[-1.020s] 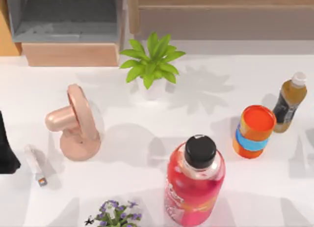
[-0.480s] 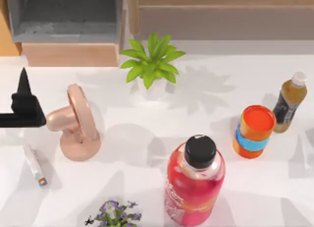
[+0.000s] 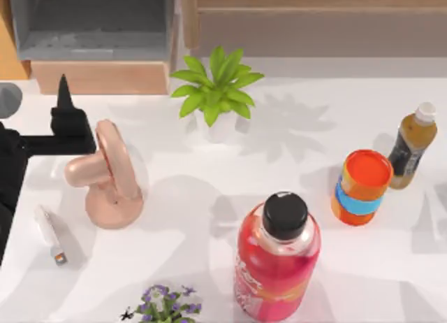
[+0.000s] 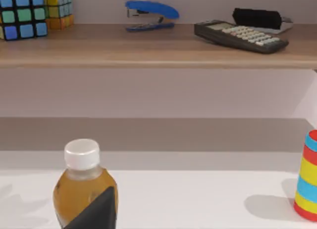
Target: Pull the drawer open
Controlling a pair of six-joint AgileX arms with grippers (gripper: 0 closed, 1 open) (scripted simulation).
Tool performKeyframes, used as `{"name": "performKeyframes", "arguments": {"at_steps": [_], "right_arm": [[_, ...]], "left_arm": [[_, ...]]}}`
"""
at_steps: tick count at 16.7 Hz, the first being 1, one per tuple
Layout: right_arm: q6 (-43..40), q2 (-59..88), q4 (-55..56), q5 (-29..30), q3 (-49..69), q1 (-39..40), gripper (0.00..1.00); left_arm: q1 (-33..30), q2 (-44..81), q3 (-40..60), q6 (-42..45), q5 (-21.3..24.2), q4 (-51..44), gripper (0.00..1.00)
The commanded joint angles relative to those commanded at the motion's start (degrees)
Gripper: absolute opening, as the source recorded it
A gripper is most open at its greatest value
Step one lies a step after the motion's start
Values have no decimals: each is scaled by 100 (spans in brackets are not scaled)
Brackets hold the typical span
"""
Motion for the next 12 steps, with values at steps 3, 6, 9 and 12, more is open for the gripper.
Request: {"name": "performKeyframes", "arguments": {"at_steps": [3,6,9,12], "right_arm": [[0,0,0,0,0,0,100],[0,0,0,0,0,0,100],[0,0,0,0,0,0,100],[0,0,0,0,0,0,100]], "left_arm": [[22,-19,-26,-2,12,-14,100],[209,171,117,190,142,84,100],[863,892,600,924,595,410,100],[1773,2045,1309,2199,1281,881,100]]}}
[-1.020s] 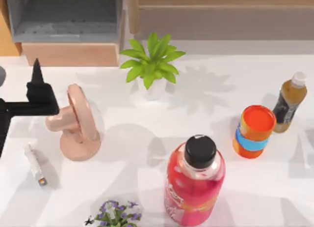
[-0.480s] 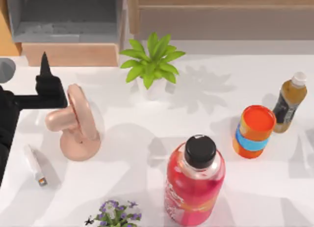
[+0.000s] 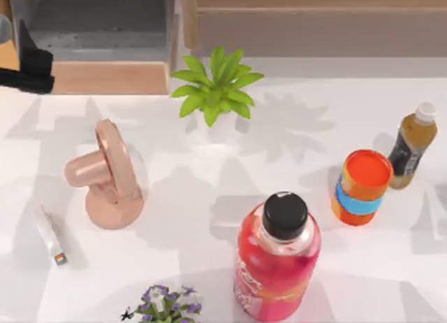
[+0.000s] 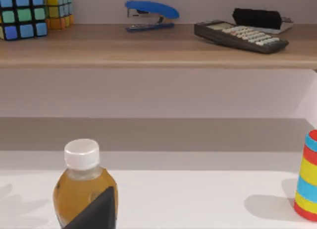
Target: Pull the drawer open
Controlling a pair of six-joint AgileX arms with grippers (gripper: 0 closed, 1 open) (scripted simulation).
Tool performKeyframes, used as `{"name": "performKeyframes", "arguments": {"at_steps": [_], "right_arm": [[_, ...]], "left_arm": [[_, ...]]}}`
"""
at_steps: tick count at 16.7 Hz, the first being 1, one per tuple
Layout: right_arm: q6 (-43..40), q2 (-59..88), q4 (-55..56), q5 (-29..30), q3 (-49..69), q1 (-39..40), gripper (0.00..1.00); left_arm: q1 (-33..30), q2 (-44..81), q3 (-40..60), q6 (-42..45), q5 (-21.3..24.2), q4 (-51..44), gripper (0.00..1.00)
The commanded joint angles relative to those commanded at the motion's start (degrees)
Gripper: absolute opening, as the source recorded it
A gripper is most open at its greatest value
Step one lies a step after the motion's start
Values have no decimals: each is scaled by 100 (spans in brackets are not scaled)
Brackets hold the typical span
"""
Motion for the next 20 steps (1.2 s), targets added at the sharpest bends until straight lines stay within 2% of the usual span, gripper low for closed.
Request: {"name": "performKeyframes", "arguments": {"at_steps": [6,11,15,20], "right_arm": [[0,0,0,0,0,0,100],[0,0,0,0,0,0,100],[0,0,0,0,0,0,100],[0,0,0,0,0,0,100]], "left_arm": [[1785,2798,1637,3458,1681,1050,100],[2672,4774,2801,5815,2969,1765,100],[2963,5670,3354,6691,3611,2098,100],[2996,5803,3443,6801,3717,2151,100]]}}
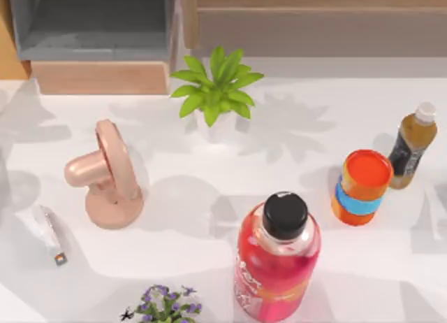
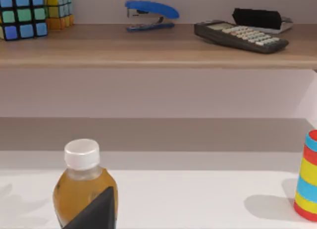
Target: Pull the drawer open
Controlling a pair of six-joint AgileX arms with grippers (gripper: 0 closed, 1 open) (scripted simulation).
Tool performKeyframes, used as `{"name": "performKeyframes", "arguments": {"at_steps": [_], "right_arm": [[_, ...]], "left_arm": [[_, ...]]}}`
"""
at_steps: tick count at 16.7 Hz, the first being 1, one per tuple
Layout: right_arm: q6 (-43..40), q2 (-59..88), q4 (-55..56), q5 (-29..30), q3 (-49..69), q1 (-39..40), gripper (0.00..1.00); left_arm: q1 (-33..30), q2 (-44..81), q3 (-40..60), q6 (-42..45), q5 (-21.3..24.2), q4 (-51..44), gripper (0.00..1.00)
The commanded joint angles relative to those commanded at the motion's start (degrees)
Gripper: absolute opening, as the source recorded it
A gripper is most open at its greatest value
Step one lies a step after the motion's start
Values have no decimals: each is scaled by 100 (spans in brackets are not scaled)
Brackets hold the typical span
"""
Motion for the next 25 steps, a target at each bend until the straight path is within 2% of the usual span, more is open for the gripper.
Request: {"name": "performKeyframes", "arguments": {"at_steps": [12,25], "right_arm": [[0,0,0,0,0,0,100],[0,0,0,0,0,0,100]], "left_arm": [[-146,307,656,-5,-142,-346,100],[-146,307,656,-5,-142,-346,2]]}}
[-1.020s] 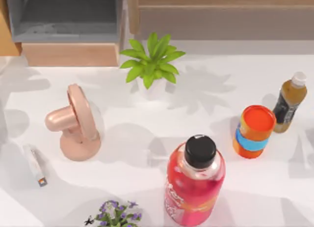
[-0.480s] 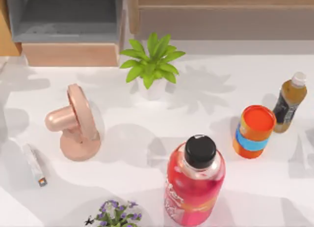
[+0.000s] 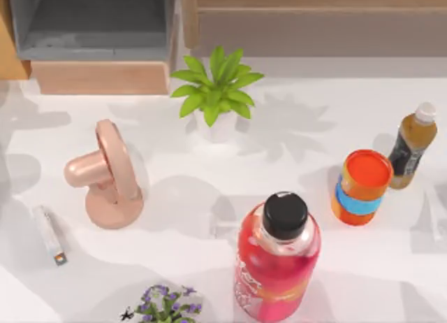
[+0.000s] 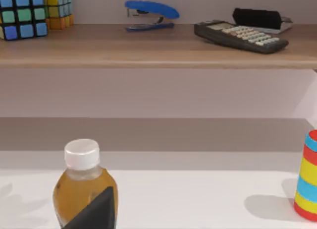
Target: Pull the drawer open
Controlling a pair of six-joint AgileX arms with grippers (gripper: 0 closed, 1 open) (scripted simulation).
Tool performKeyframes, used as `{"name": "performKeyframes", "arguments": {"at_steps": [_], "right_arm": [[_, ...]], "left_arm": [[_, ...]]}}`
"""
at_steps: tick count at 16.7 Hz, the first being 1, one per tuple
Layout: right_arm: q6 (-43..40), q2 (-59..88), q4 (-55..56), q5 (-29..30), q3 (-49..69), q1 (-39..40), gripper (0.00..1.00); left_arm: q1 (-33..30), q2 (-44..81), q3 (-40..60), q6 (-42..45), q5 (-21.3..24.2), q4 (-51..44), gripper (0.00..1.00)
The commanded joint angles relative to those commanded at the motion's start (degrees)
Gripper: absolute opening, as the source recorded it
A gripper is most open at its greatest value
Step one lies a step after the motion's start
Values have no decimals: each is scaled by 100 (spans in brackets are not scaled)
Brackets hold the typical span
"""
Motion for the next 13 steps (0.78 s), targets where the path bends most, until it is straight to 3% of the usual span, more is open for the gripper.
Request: {"name": "performKeyframes", "arguments": {"at_steps": [13], "right_arm": [[0,0,0,0,0,0,100]], "left_arm": [[126,-198,-419,-46,109,195,0]]}}
